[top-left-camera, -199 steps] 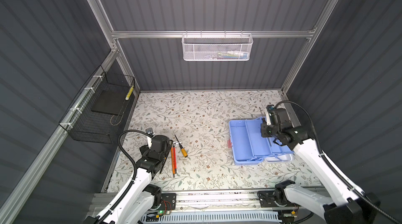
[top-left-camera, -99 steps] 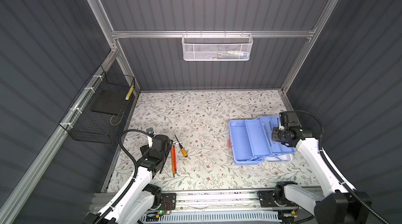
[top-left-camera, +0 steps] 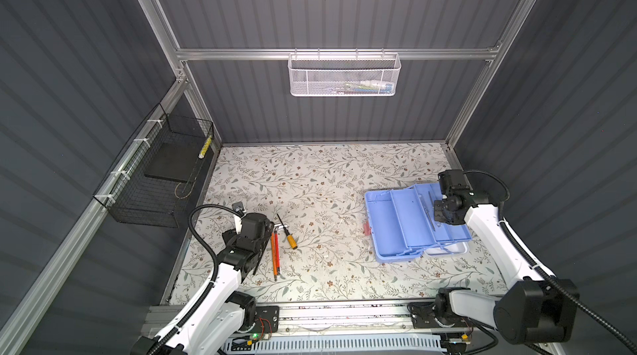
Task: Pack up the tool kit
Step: 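Carry the black-and-yellow screwdriver over the box and lower it into the compartment, then release the screwdriver in the box while the left gripper moves over the tool pile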
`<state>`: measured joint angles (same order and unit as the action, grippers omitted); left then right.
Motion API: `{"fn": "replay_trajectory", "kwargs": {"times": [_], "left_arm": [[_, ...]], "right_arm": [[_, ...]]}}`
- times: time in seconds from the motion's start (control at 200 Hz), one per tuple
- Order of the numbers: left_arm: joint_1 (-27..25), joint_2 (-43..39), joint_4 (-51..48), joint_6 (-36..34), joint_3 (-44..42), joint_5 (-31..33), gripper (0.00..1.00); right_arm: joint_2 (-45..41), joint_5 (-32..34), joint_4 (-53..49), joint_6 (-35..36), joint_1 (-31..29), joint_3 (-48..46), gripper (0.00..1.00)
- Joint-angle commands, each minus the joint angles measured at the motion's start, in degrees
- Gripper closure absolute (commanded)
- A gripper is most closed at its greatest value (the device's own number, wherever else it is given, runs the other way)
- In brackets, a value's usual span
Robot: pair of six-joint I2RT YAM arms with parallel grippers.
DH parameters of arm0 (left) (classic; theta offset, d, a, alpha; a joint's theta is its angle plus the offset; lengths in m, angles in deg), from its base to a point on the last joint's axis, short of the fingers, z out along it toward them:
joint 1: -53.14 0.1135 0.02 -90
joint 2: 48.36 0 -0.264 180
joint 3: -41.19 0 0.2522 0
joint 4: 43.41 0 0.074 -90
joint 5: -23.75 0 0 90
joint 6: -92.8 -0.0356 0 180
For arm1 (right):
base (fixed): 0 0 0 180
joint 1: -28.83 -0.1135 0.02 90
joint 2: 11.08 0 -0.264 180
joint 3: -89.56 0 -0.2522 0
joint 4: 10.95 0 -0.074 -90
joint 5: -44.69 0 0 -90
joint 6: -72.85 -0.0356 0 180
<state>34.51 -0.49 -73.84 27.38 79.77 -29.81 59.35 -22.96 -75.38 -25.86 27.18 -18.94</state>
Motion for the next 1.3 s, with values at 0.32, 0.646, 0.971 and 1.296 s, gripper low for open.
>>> {"fn": "replay_trajectory", "kwargs": {"times": [0.32, 0.646, 0.971, 1.296], "left_arm": [[0.4, -1.0, 0.4, -0.3, 1.4, 0.4, 0.01], [0.4, -1.4, 0.2, -0.3, 1.2, 0.4, 0.01], [0.4, -2.3, 0.1, -0.1, 0.9, 0.6, 0.01], [0.4, -1.8, 0.0, 0.0, 1.1, 0.8, 0.01]], "right_arm": [[0.5, 3.7, -1.7, 0.0, 0.2, 0.5, 0.66], [0.6, 2.2, -1.8, 0.2, 0.1, 2.0, 0.51], [-4.0, -10.3, 1.7, -1.6, -0.2, 1.8, 0.49], [-4.5, -16.7, 5.6, -4.1, 3.6, -1.1, 0.4]]}}
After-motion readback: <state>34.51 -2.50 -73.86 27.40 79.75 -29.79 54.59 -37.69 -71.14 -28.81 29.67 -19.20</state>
